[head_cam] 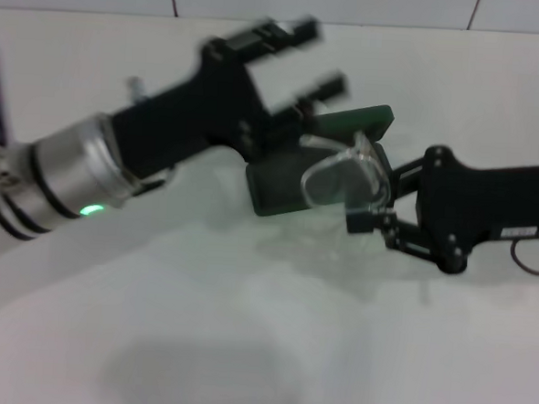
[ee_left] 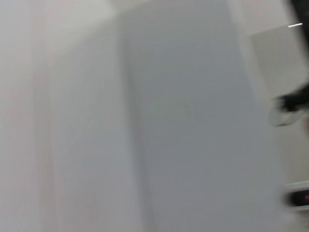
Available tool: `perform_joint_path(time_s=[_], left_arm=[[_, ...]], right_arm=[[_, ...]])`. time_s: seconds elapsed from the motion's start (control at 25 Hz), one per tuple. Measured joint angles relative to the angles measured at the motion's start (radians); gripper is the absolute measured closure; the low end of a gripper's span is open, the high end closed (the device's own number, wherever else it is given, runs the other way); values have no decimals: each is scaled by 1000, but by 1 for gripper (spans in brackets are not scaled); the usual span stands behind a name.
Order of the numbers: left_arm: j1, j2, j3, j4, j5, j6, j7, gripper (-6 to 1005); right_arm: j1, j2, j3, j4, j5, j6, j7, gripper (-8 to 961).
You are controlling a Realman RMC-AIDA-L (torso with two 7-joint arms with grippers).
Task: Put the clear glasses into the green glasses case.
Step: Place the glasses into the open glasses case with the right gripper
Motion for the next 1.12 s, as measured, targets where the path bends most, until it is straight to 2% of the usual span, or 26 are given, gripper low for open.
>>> perform_joint_path(time_s=[0.04,0.08,0.12,0.28,0.36,0.56,0.72,0.96,1.12], left_arm=[[0,0,0,0,0,0,0,406],[37,0,0,-6,-110,-49,4,406],[44,0,0,-7,-132,-60,3,406],[91,-1,0,-5,-250,-131,-6,406],[105,-2,0,-3,-281,-160,-8,406],[127,0,0,-2,-322,-229,-25,406],[125,0,0,1,-325,-263,-30,406],[106,-1,5,3,-324,-305,-30,406],[95,-2,8,3,-318,-323,-30,406]], right_arm=[[-8,1,3,-17,-6,24,-8,807],[-14,1,4,-32,-14,50,-13,807],[-20,3,4,-56,-31,82,-15,807],[-51,40,-13,-186,-175,278,-7,806],[-59,48,-76,-238,-215,395,18,806],[-62,45,-313,-337,-281,682,97,805],[-90,49,-448,-400,-326,853,102,805],[-86,49,-512,-408,-348,931,102,804],[-85,49,-569,-405,-349,1033,102,803]])
